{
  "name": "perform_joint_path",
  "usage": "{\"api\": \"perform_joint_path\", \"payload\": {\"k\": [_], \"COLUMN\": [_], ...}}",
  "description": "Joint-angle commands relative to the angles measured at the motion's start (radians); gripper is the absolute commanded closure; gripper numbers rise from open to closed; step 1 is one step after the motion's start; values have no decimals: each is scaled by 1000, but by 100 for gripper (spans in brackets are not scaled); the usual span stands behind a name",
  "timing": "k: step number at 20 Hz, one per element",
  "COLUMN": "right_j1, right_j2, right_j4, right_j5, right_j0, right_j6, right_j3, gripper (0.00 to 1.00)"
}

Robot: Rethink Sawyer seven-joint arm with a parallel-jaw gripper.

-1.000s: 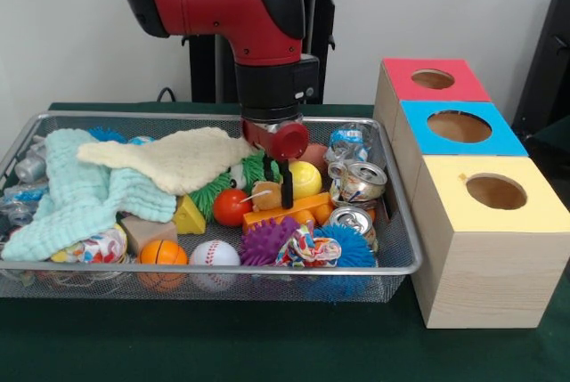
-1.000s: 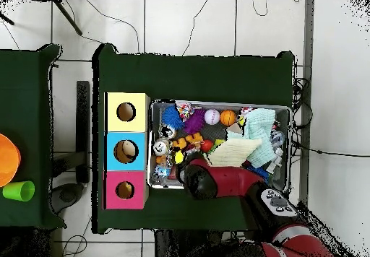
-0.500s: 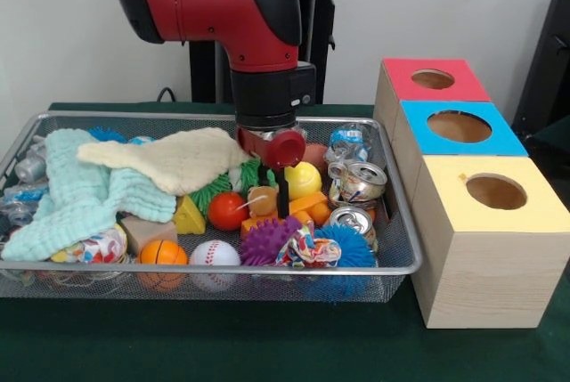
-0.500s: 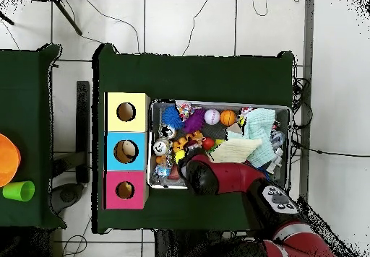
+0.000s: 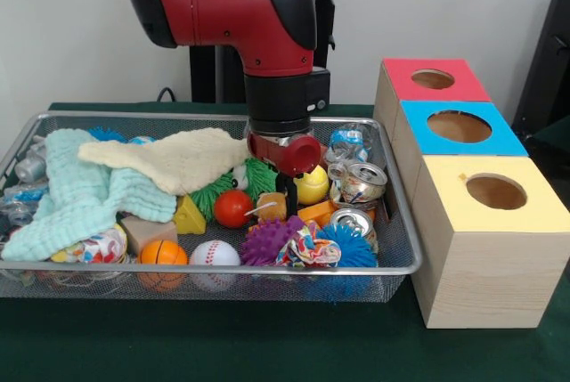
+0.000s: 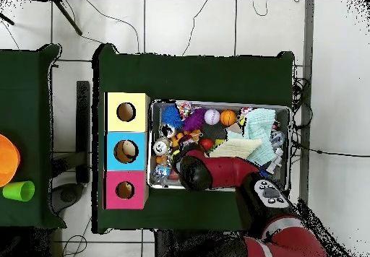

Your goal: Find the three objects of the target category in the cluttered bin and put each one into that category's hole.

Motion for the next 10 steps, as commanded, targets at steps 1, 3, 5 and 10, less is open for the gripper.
{"api": "perform_joint_path", "payload": {"k": [1, 3, 5, 10], "right_j1": [46, 47, 45, -18], "right_j2": [9, -15, -26, 35], "right_j4": [19, 26, 31, 50], "right_j5": [16, -7, -23, 50], "right_j0": [15, 37, 47, 1], "right_j6": [5, 23, 34, 26], "right_j3": [-91, -90, -82, -23], "gripper": [100, 100, 100, 100]}}
